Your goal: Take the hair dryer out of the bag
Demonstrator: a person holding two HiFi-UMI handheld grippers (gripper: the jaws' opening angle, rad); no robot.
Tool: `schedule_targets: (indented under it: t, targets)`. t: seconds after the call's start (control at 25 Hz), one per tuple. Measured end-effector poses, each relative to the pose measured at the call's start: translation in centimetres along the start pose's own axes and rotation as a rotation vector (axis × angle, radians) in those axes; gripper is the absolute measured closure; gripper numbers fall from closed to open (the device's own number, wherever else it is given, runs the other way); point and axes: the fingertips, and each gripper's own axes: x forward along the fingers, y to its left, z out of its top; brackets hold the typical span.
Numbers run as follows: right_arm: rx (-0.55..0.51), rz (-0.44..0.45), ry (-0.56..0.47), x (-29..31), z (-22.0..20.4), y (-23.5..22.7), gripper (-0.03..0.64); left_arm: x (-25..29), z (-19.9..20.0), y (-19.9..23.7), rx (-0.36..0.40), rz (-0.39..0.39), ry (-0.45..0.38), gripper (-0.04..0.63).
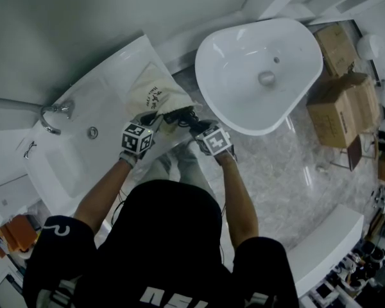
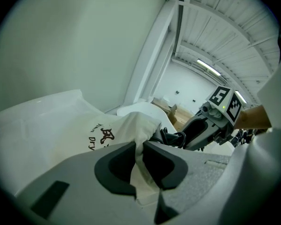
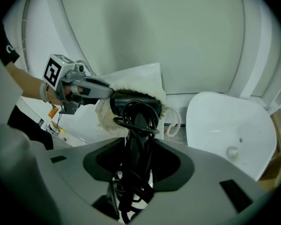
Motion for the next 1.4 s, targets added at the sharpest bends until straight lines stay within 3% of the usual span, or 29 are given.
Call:
schedule_targets:
  t: [0.2,0.48,0.6,0.72,0.96,1.16,1.4]
  targets:
    - [-0.058,-0.032,0.030,-0.1,-0.1,-0.5,0.439,0.2,-0.5,-0.1,0.053,-0.044,0.056,0.547]
    - [-0.083,-0.064,0.038,-0.7,-0.6,-0.7,0.439,0.1,-0.5,-0.3,-0.005,-0.113,0.040,0.506]
    - [-0.084,-0.073,0.029,-1.2,-0.8,-0.8,0.439,0.0,0.0,-1.7,-0.027,-0.182,0.014,0.505]
    - [-0.090,-0.089,0.037,-0.9,-1.3,-1.2,0.439,0.2,0.2,-2.9,-0.015,-0.225,0.000,0.502]
    - [-0.094,-0.087,0.043,-1.1,-2.0,-0.8,0.439,1.0,0.8,-2.6,0.017,-0.166,0.001,0.502]
    - [-0.168,-0.096,0.081,-1.4,-2.9,-0.2,0.440,1.7,1.4,-1.4,0.025,-0.097,0.010,0.502]
    - [-0.045,-0.085,-0.001,-3.2,-3.6,-1.0,0.440,2.4,1.1,0.7,0.056,-0.017,0.044,0.502]
